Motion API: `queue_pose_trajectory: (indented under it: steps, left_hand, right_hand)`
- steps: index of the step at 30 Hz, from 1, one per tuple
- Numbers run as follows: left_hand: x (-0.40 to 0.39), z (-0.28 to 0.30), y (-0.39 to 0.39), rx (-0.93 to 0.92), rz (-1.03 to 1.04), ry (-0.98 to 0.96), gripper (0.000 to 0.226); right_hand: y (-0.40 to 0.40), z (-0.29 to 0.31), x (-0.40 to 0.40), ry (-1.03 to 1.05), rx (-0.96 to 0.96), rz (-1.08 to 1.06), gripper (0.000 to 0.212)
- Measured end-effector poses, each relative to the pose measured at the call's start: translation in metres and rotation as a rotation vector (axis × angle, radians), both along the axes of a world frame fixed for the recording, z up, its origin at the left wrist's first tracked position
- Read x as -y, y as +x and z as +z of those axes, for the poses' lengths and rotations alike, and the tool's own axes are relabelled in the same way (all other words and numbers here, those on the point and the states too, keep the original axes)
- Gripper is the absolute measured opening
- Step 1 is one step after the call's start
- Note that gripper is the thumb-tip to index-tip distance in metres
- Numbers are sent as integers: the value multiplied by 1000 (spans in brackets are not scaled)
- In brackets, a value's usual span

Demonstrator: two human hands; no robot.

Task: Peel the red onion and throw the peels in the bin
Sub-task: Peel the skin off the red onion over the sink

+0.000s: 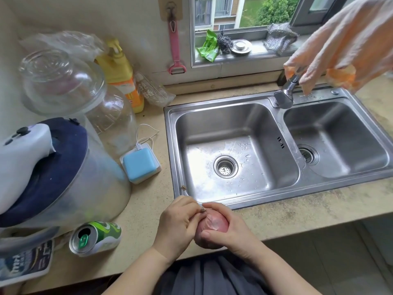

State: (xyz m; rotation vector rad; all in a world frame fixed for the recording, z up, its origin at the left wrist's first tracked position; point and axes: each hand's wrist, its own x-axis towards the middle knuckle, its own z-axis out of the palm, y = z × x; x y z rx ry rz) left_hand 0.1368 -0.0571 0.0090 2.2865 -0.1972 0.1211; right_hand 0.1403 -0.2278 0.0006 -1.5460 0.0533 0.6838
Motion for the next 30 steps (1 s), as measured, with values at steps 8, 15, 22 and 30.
queue_pose_trajectory:
  steps: [8, 15, 22, 30]
  left_hand:
    - [-3, 15, 15, -464, -70, -445, 10]
    - [-3, 17, 21, -359, -159, -4, 30]
    - [27, 11, 3, -980, 140, -1142, 42]
    - [40, 8, -4, -724, 377, -854, 40]
  right_hand:
    - [0, 4, 5, 90, -26, 4, 56]
    - [1, 5, 1, -252, 162, -79, 61]
    - [6, 11, 0, -113, 270, -160, 29]
    - [16, 13, 3, -237, 544, -163, 10]
